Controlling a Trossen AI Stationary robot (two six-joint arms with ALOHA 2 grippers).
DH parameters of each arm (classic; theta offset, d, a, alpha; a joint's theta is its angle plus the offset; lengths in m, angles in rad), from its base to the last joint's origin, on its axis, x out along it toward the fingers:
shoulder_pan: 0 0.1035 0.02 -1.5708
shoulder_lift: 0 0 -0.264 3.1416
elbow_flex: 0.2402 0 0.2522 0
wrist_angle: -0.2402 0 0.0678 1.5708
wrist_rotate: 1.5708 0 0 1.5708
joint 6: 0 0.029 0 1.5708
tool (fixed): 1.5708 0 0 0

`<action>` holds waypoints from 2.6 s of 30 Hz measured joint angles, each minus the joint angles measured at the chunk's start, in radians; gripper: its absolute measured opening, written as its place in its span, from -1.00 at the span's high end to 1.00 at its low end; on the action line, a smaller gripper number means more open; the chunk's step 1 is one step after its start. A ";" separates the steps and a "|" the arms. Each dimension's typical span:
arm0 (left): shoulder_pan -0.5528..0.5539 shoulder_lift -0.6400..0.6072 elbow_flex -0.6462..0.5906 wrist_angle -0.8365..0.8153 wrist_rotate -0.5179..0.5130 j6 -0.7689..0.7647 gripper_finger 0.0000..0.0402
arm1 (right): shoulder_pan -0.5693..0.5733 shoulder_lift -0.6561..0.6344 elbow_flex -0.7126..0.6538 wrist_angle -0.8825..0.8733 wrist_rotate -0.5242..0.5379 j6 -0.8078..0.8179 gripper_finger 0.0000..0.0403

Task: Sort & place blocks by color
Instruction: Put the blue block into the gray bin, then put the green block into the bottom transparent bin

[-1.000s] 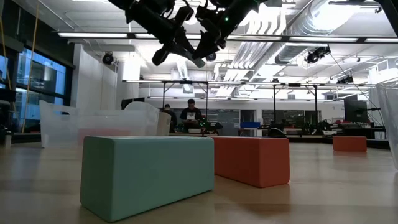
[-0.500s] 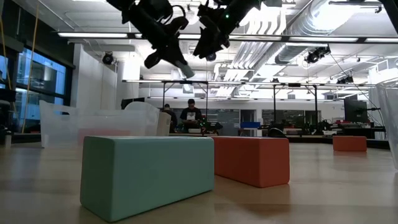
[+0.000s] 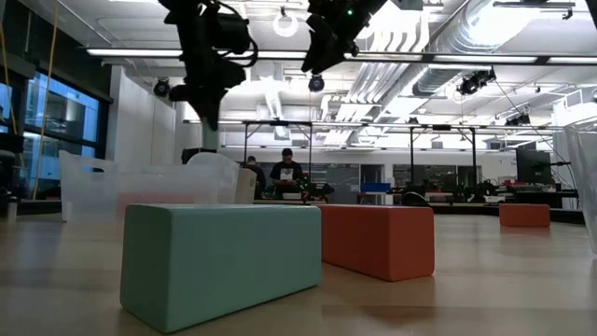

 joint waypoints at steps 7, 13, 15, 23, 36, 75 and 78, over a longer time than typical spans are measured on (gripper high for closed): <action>0.018 -0.002 -0.083 -0.019 -0.072 -0.001 0.97 | -0.001 0.000 0.000 -0.001 0.000 0.000 -0.15; 0.032 -0.001 -0.149 0.032 -0.100 -0.028 0.96 | -0.001 0.000 0.000 -0.001 0.000 0.000 -0.15; 0.040 -0.001 -0.168 0.059 -0.135 -0.029 0.96 | -0.001 0.000 0.000 0.000 -0.001 0.000 -0.15; 0.094 0.015 -0.226 0.121 -0.135 -0.029 0.96 | -0.001 0.000 0.000 0.000 -0.003 0.000 -0.15; 0.109 0.119 -0.242 0.193 -0.101 -0.009 0.96 | -0.001 0.000 0.000 0.000 -0.003 0.000 -0.15; 0.102 0.085 -0.080 0.092 -0.088 0.077 0.41 | 0.007 -0.203 0.000 -0.251 0.081 0.195 -0.15; 0.089 0.053 -0.034 0.080 -0.087 0.079 0.41 | 0.012 -0.236 0.000 -0.296 0.070 0.284 -0.15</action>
